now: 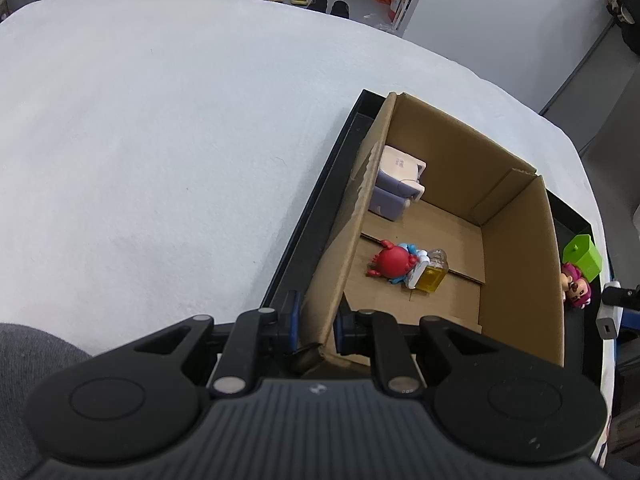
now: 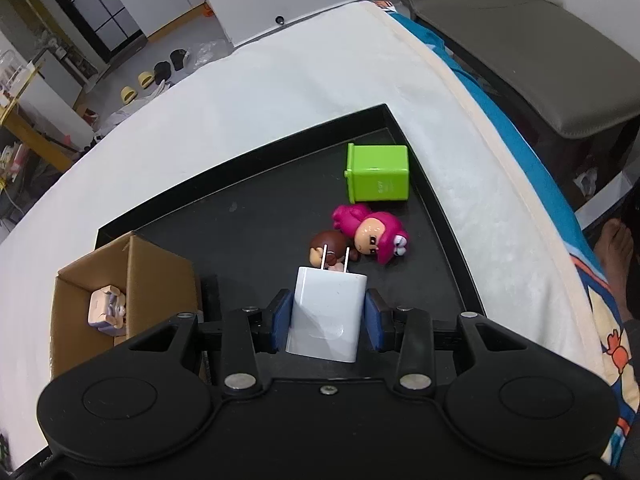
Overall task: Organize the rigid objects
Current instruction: 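Lift the white charger with the right gripper and carry it over the box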
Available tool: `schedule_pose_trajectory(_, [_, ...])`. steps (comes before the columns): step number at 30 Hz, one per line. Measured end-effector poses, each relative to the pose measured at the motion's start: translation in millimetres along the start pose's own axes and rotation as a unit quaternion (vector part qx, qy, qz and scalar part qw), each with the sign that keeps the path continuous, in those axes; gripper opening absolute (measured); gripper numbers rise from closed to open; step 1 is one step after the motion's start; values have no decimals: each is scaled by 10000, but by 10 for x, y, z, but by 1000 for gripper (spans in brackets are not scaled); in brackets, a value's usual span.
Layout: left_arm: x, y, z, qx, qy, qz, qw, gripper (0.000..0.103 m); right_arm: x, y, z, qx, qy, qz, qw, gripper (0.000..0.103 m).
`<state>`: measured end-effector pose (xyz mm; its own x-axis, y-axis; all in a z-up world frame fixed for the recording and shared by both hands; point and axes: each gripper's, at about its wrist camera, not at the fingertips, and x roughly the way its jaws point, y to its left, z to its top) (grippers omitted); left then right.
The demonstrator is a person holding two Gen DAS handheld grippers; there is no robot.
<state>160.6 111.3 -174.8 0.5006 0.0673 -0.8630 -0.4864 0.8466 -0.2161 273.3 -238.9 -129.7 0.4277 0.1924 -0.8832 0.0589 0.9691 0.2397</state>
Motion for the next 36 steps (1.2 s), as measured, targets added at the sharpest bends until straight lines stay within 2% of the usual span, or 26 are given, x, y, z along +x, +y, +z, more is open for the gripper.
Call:
schedule_pose_trajectory(10, [-43,41,-14,-96,-20,-83,9999,16,-204,255,19,-292,-179,30,9994,38])
schedule_pose_trajectory(36, [-49,139,-58,-247,-103,-348,9990,17,-386,1288,-41,-1219,-157,641,9903,38])
